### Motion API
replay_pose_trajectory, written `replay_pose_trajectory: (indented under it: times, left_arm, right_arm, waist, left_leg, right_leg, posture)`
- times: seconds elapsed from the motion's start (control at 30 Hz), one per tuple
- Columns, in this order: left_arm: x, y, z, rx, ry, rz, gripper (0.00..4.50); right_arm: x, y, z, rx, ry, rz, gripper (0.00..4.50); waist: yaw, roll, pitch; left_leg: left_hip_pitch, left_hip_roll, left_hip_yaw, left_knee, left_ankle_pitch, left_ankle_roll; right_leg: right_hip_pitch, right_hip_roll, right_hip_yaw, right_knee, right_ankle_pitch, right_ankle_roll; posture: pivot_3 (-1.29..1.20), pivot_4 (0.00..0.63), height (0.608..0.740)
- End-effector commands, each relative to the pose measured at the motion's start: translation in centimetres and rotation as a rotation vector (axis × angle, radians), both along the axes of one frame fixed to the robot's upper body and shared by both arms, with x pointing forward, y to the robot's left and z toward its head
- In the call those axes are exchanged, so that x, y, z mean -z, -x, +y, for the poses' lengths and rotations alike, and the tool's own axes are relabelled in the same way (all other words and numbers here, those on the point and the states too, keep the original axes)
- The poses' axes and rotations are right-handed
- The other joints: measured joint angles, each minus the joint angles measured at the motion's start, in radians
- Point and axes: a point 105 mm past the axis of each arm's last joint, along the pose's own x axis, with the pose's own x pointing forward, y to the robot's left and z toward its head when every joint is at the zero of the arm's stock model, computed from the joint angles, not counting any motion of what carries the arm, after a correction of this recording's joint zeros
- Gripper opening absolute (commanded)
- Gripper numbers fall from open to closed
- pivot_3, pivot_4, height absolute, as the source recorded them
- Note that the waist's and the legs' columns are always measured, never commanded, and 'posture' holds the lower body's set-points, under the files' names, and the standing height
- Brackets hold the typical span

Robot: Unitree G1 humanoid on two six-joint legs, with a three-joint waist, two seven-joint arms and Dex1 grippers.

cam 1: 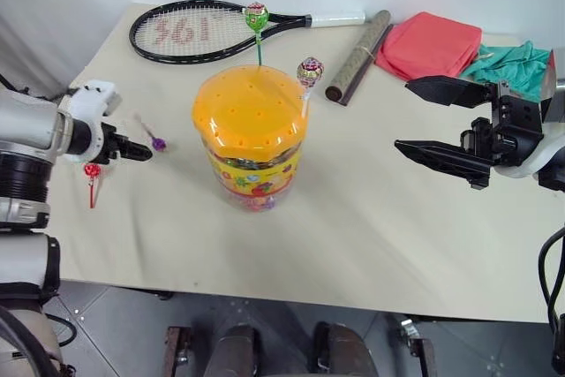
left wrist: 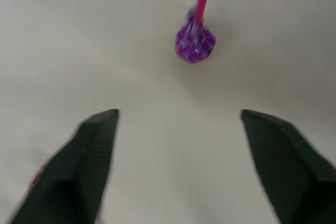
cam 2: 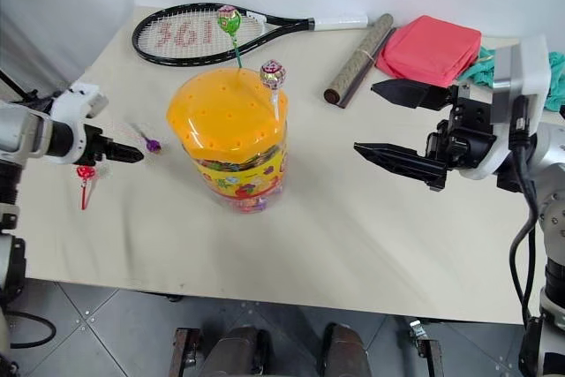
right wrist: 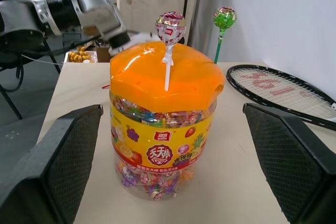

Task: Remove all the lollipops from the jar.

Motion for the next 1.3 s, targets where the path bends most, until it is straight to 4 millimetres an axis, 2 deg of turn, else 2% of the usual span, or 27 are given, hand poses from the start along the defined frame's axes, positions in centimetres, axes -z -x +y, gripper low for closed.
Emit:
replay_pose_trajectory:
  times: [0.03,0.2,0.33,0.47,0.6,0.67,0.73,0.8,0.83,0.93,1.0,1.2,1.3]
  left_arm:
    - [-4.6,0.3,-1.2,0.087,-0.003,-0.139,4.46]
    - [-7.4,0.5,-2.6,0.195,0.026,-0.233,4.46]
    - [-9.7,0.2,-4.5,0.351,0.05,-0.365,4.46]
    - [-12.2,0.9,-8.4,0.671,0.149,-0.614,4.46]
    - [-13.1,2.1,-10.5,0.903,0.289,-0.753,4.46]
    - [-13.2,2.3,-10.9,0.949,0.312,-0.778,4.46]
    - [-13.2,2.7,-12.7,1.112,0.398,-0.815,4.46]
    - [-12.9,2.6,-13.5,1.173,0.433,-0.822,4.46]
    - [-12.7,2.2,-13.8,1.176,0.436,-0.811,4.46]
    - [-11.4,0.9,-16.8,1.264,0.477,-0.754,4.46]
    - [-11.1,0.1,-17.7,1.262,0.482,-0.732,4.46]
    - [-10.5,-1.8,-18.9,1.207,0.454,-0.704,4.46]
    - [-10.4,-2.2,-19.5,1.204,0.452,-0.7,4.46]
  right_arm:
    - [-0.9,0.8,-0.2,0.008,-0.001,-0.062,4.5]
    - [-1.0,1.1,-0.4,0.029,0.002,-0.071,4.5]
    - [-1.0,1.5,-0.6,0.051,0.004,-0.08,4.5]
    - [-1.1,1.9,-1.0,0.088,0.0,-0.092,4.5]
    - [-1.3,2.4,-1.2,0.117,-0.003,-0.102,4.5]
    - [-1.3,2.5,-1.2,0.123,-0.006,-0.102,4.5]
    - [-1.6,3.0,-1.4,0.145,-0.014,-0.11,4.5]
    - [-1.7,3.3,-1.5,0.158,-0.021,-0.114,4.5]
    - [-1.8,3.4,-1.6,0.164,-0.026,-0.113,4.5]
    - [-2.0,4.1,-2.1,0.218,-0.055,-0.097,4.5]
    - [-2.2,4.5,-2.3,0.239,-0.088,-0.092,4.5]
    - [-1.9,5.5,-2.6,0.283,-0.091,-0.081,4.5]
    - [-1.8,5.7,-2.7,0.305,-0.094,-0.093,4.5]
  waist:
    - [0.003,0.0,0.0]
    - [0.002,0.0,0.0]
    - [0.001,0.0,0.0]
    - [0.004,0.0,0.0]
    - [0.002,0.0,0.0]
    - [0.001,0.0,0.0]
    - [0.001,0.0,0.0]
    - [0.006,0.0,0.0]
    - [0.006,0.0,0.0]
    - [0.013,0.0,0.0]
    - [0.016,0.0,0.0]
    - [0.003,0.0,0.0]
    - [0.003,0.0,0.0]
  left_leg:
    - [0.0,0.0,0.0,0.0,0.0,0.0]
    - [0.0,0.0,0.0,0.001,0.0,0.0]
    - [0.0,0.0,0.0,0.001,0.0,0.0]
    - [-0.001,0.0,0.0,0.002,0.0,0.0]
    - [-0.006,0.0,-0.003,0.008,0.0,0.0]
    - [-0.007,0.0,-0.003,0.009,0.0,0.0]
    - [-0.007,0.0,-0.003,0.009,0.0,0.0]
    - [-0.007,0.0,-0.003,0.01,0.0,0.0]
    - [-0.008,0.0,-0.003,0.011,0.0,0.0]
    - [-0.008,0.0,-0.003,0.012,-0.001,0.001]
    - [-0.009,-0.001,-0.003,0.012,-0.001,0.001]
    - [-0.008,0.0,-0.001,0.011,-0.001,0.002]
    - [-0.008,0.0,-0.001,0.011,-0.001,0.002]
  right_leg:
    - [0.0,0.0,0.0,0.0,0.0,0.0]
    - [0.0,0.0,0.0,0.0,0.0,0.0]
    - [0.0,0.0,0.0,0.0,0.0,0.0]
    - [0.0,0.0,0.0,0.0,0.0,0.0]
    - [-0.001,0.0,-0.002,0.0,0.0,0.0]
    - [-0.001,0.0,-0.003,0.0,0.0,0.0]
    - [-0.001,0.0,-0.003,0.001,0.0,0.0]
    - [-0.001,0.0,-0.003,0.001,0.0,0.0]
    - [-0.001,0.0,-0.003,0.001,0.0,0.0]
    - [-0.001,0.0,-0.003,0.001,0.0,0.0]
    - [-0.001,0.0,-0.003,0.001,0.0,0.0]
    - [-0.001,0.0,-0.003,0.001,0.0,0.001]
    - [-0.001,0.0,-0.003,0.001,0.0,0.001]
  posture:
    - [0.0,0.15,0.74]
    - [0.0,0.15,0.74]
    - [0.0,0.15,0.74]
    - [0.0,0.15,0.74]
    - [0.0,0.15,0.74]
    - [0.0,0.15,0.74]
    - [0.0,0.15,0.74]
    - [0.0,0.15,0.74]
    - [0.0,0.15,0.74]
    - [0.0,0.15,0.74]
    - [0.0,0.15,0.74]
    - [0.0,0.15,0.74]
    - [0.0,0.15,0.74]
